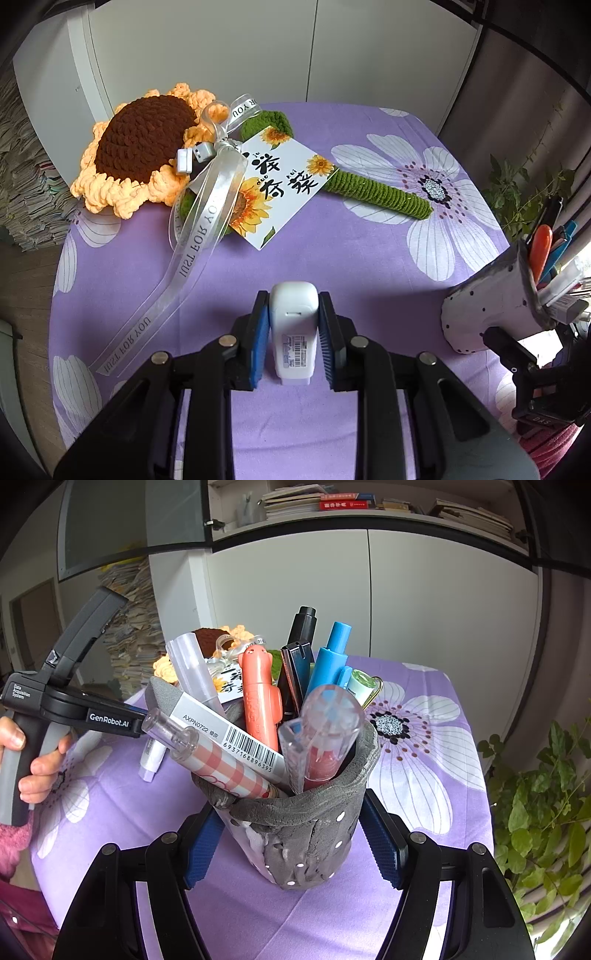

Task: Organize stationery
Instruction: 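Grasp the larger white eraser with the left gripper, then lower the larger white eraser into the grey cup and open the left gripper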

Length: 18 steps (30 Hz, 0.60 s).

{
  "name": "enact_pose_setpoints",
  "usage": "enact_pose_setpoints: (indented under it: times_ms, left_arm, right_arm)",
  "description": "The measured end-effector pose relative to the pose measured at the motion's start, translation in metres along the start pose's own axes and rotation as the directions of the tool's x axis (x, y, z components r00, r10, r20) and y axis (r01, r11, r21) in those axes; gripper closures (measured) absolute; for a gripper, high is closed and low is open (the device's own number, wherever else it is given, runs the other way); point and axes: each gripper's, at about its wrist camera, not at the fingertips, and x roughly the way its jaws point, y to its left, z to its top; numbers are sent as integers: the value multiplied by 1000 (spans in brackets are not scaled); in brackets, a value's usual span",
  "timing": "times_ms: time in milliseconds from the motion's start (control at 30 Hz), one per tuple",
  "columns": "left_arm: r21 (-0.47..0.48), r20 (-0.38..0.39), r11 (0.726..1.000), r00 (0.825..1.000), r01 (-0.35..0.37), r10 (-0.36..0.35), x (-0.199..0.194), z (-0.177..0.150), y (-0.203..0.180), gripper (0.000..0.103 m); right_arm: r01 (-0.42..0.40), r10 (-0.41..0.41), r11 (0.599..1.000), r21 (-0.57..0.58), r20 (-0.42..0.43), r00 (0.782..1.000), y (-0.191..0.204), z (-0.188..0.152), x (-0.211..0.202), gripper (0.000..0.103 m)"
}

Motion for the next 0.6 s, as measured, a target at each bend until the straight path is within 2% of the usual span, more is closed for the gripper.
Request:
enact_pose_setpoints:
  times_ms: [200,367,467,600]
  left_arm:
    - [50,69,998,997,44,-47,-34,0,-14,80]
    - [94,124,989,985,112,-123,-67,6,-30,80]
    - [130,170,979,969,157,-178,-91,13,-45,80]
    - [190,217,951,934,244,-283,-125,23,-65,80]
  right_arm:
    - [0,0,1000,0,0,1000,0,0,0,30]
    - [1,-1,1000,-1,0,1000,0,0,0,30]
    - [1,-1,1000,0,0,1000,0,0,0,30]
    - [1,-1,1000,0,0,1000,0,0,0,30]
